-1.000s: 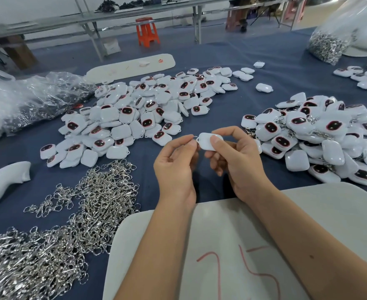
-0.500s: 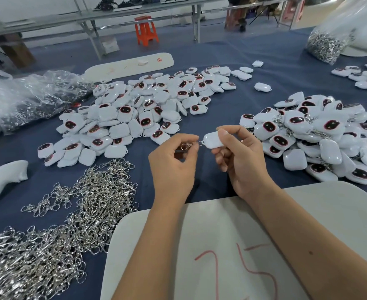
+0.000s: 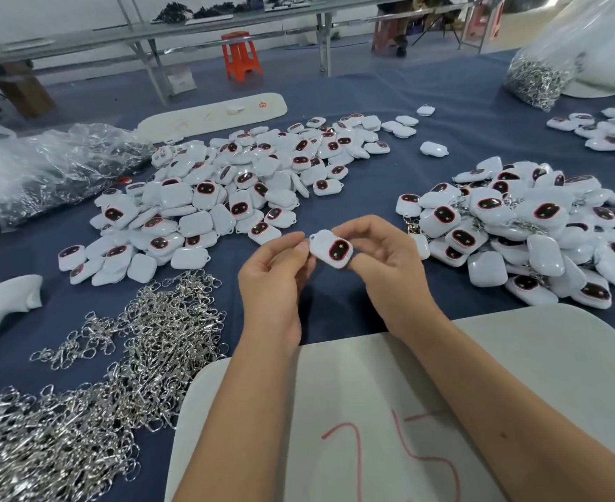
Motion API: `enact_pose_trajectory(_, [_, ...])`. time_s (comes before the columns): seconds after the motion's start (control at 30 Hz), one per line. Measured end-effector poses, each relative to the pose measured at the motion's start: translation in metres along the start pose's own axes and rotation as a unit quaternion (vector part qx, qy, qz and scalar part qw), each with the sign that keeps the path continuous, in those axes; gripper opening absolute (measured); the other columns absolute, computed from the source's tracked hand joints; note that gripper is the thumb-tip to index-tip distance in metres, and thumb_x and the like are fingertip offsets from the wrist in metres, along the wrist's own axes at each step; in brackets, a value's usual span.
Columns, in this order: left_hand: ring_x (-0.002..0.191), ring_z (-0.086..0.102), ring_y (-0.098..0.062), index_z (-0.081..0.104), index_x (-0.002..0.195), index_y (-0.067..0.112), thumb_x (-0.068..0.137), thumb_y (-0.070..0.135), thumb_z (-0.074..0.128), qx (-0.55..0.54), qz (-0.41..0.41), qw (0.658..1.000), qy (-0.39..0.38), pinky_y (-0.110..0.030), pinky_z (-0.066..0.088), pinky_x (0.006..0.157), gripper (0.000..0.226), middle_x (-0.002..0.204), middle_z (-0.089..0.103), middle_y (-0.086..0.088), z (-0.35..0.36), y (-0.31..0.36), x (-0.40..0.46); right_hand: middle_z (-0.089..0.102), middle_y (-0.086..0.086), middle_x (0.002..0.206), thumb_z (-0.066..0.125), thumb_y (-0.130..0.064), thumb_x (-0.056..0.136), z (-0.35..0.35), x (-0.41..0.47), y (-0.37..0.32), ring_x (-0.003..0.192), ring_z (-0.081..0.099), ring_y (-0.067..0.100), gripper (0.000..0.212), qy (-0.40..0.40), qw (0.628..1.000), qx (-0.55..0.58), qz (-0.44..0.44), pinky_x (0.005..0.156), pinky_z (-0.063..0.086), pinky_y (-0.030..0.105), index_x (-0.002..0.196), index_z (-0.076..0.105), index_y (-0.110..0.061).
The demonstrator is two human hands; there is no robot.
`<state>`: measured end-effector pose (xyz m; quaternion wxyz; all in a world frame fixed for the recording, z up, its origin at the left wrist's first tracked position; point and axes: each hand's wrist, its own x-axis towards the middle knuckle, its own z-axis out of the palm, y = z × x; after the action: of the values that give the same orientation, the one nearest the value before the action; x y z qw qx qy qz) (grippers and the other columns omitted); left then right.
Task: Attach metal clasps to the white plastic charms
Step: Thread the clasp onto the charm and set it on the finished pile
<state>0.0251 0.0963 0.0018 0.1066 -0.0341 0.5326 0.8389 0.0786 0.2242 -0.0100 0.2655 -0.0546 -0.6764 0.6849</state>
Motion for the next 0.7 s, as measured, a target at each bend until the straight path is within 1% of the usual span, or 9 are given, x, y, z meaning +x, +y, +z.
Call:
enact_pose_trajectory(0.07, [0.081,0.073,-0.013,0.074,0.099,0.003,0.091,-0.007,0.068,-0.003,0.006,1.0,0.003,-0.017,0.057,0.073,0.013,0.083,0.075,-0.007,0.0,-0.001,0.0,0.077,0.005,0.107,0.067,0.004,0.093,0.0,0.0,-0.002,0.101,0.074,0.022,0.023,-0.01,0.999,0.023,0.028,0.085,0.059,0.027,0.109,0.069,-0.011])
enact_pose_trajectory(0.13, [0.082,0.075,-0.015,0.074,0.098,0.001,0.091,-0.009,0.067,0.001,0.014,1.0,0.004,-0.019,0.058,0.074,0.015,0.083,0.076,-0.008,0.003,-0.002,-0.001,0.076,0.002,0.104,0.074,-0.006,0.091,0.0,-0.001,-0.003,0.096,0.075,0.016,0.025,0.022,0.999,0.01,0.036,0.085,0.06,0.027,0.112,0.068,-0.018])
enact_pose_trajectory(0.2, [0.084,0.077,-0.018,0.074,0.097,0.001,0.091,-0.011,0.066,0.015,0.02,1.0,0.012,-0.022,0.059,0.077,0.016,0.084,0.078,-0.009,0.01,-0.005,-0.002,0.075,-0.001,0.1,0.076,-0.008,0.09,0.0,-0.001,-0.003,0.092,0.073,0.01,0.027,0.09,0.995,-0.043,0.032,0.082,0.059,0.024,0.112,0.067,-0.021])
enact_pose_trajectory(0.27, [0.085,0.078,-0.022,0.074,0.097,0.002,0.089,-0.012,0.066,0.037,0.019,0.999,0.024,-0.023,0.06,0.078,0.018,0.084,0.079,-0.009,0.022,-0.007,-0.002,0.072,-0.005,0.096,0.074,-0.01,0.09,-0.001,-0.001,-0.002,0.087,0.067,0.004,0.026,0.17,0.98,-0.102,0.024,0.076,0.053,0.014,0.11,0.066,-0.024])
enact_pose_trajectory(0.37, [0.078,0.077,-0.018,0.074,0.094,0.004,0.088,-0.012,0.066,0.061,0.012,0.998,0.019,-0.023,0.06,0.076,0.019,0.078,0.078,-0.006,0.053,-0.009,0.003,0.067,-0.005,0.097,0.069,-0.009,0.092,-0.008,0.0,-0.003,0.087,0.061,0.005,0.019,0.3,0.945,-0.132,-0.014,0.072,0.043,0.008,0.108,0.065,-0.019])
enact_pose_trajectory(0.47, [0.072,0.074,-0.015,0.074,0.091,0.005,0.088,-0.01,0.068,0.091,0.027,0.995,-0.015,-0.026,0.061,0.079,0.016,0.077,0.074,-0.008,0.093,-0.01,0.01,0.061,0.005,0.116,0.065,-0.004,0.096,-0.023,0.006,-0.009,0.103,0.061,0.019,0.019,0.391,0.905,-0.149,-0.079,0.08,0.044,0.009,0.115,0.065,-0.01])
enact_pose_trajectory(0.53, [0.073,0.073,-0.017,0.073,0.089,0.005,0.088,-0.011,0.066,0.099,0.031,0.994,-0.04,-0.027,0.061,0.079,0.018,0.081,0.074,-0.01,0.115,-0.012,0.011,0.053,0.011,0.134,0.063,-0.001,0.097,-0.034,0.012,-0.013,0.118,0.058,0.022,0.034,0.416,0.893,-0.14,-0.096,0.088,0.048,0.011,0.131,0.06,-0.004])
enact_pose_trajectory(0.63, [0.069,0.07,-0.015,0.073,0.088,0.007,0.088,-0.009,0.064,0.115,0.037,0.992,-0.044,-0.024,0.059,0.069,0.019,0.079,0.075,-0.008,0.13,-0.015,0.013,0.029,0.015,0.165,0.054,0.005,0.096,-0.042,0.016,-0.013,0.15,0.035,0.023,0.061,0.392,0.9,-0.163,-0.099,0.111,0.047,0.028,0.155,0.038,-0.001])
enact_pose_trajectory(0.7, [0.066,0.069,-0.013,0.073,0.087,0.008,0.087,-0.009,0.061,0.125,0.034,0.991,-0.04,-0.022,0.056,0.064,0.021,0.076,0.076,-0.003,0.126,-0.018,0.013,0.016,0.013,0.172,0.049,0.011,0.093,-0.041,0.016,-0.011,0.159,0.022,0.023,0.066,0.35,0.908,-0.207,-0.106,0.118,0.042,0.041,0.156,0.036,0.001])
